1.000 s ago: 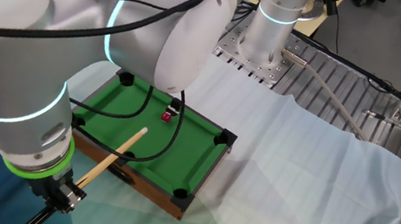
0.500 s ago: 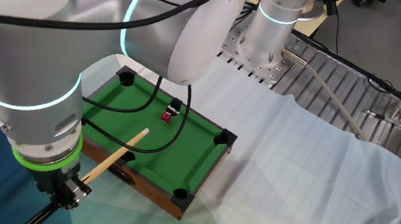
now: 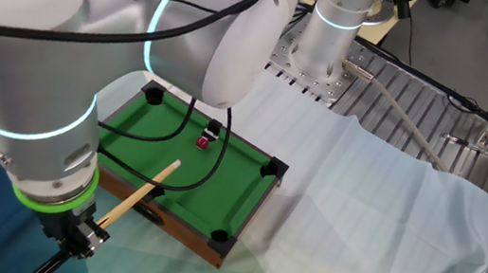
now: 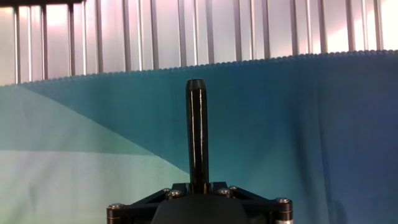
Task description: Hit the pool ball
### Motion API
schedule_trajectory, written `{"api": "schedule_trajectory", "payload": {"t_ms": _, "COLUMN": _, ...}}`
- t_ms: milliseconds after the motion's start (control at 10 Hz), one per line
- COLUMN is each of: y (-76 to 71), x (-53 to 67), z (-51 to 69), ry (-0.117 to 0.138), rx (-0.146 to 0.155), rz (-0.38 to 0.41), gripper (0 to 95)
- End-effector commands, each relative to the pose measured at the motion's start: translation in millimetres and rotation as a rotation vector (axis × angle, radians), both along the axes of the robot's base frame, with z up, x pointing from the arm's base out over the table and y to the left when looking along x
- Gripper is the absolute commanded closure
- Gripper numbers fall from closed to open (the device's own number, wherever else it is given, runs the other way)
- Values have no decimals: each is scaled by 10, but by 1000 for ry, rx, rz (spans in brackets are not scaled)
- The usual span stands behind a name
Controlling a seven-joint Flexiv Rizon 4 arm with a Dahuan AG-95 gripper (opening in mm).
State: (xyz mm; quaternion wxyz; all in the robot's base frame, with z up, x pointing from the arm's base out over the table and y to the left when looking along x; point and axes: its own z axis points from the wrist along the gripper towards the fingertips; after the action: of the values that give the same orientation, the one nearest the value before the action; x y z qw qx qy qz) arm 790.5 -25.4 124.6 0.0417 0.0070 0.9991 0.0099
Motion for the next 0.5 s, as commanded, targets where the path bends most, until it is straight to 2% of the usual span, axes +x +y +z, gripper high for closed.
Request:
{"api": "schedule_trajectory", "payload": {"t_ms": 100, "y": -6, "x": -41, "z": 11, "ry": 0, "rx": -2, "rz": -1, "gripper": 950}}
{"api": "schedule_trajectory", "payload": {"t_ms": 500, "y": 16, "x": -164, "z": -21, "ry": -8, "rx": -3, "rz": -10, "gripper": 950}}
